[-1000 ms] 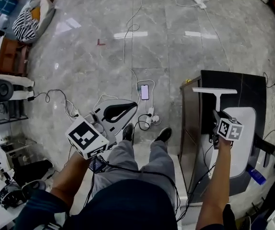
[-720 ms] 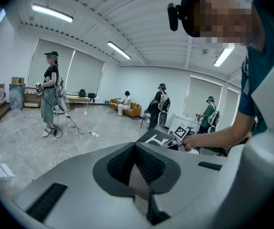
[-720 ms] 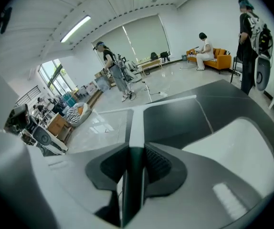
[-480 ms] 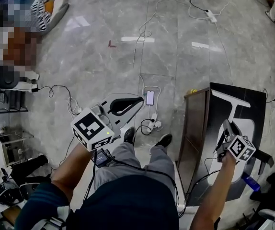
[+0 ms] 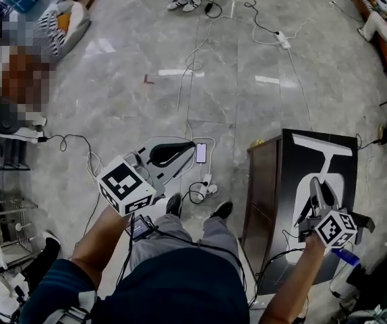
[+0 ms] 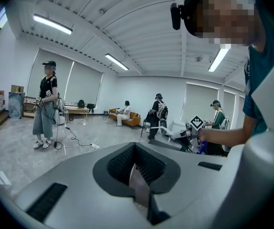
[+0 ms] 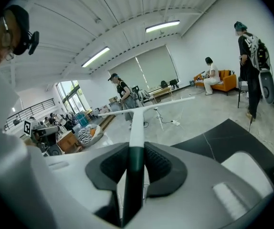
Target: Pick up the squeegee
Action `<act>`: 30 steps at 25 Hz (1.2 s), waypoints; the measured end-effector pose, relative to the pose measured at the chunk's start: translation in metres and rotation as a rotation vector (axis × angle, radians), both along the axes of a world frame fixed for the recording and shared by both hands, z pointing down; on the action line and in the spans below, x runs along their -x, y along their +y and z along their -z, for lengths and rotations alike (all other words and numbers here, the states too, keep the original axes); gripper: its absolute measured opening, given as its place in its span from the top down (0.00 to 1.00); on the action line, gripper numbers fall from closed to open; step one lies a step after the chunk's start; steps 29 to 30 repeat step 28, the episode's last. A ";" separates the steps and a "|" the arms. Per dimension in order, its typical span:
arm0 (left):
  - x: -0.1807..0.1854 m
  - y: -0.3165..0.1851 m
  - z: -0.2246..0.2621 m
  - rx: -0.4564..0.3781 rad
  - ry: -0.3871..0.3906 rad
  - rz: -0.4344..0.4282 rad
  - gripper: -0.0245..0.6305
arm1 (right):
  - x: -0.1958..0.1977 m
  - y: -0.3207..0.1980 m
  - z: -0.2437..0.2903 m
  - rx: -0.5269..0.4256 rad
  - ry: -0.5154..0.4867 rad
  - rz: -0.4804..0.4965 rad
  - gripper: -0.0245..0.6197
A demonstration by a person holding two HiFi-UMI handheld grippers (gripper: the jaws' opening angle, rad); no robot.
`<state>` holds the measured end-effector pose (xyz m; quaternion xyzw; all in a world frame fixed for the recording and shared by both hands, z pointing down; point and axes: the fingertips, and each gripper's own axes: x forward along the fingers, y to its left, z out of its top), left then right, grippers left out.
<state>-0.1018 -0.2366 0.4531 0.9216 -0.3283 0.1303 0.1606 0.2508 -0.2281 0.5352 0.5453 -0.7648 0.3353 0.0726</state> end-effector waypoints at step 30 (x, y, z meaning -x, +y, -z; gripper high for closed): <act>0.032 0.021 0.055 -0.059 0.043 -0.014 0.95 | 0.012 0.070 0.091 -0.111 0.002 -0.127 0.80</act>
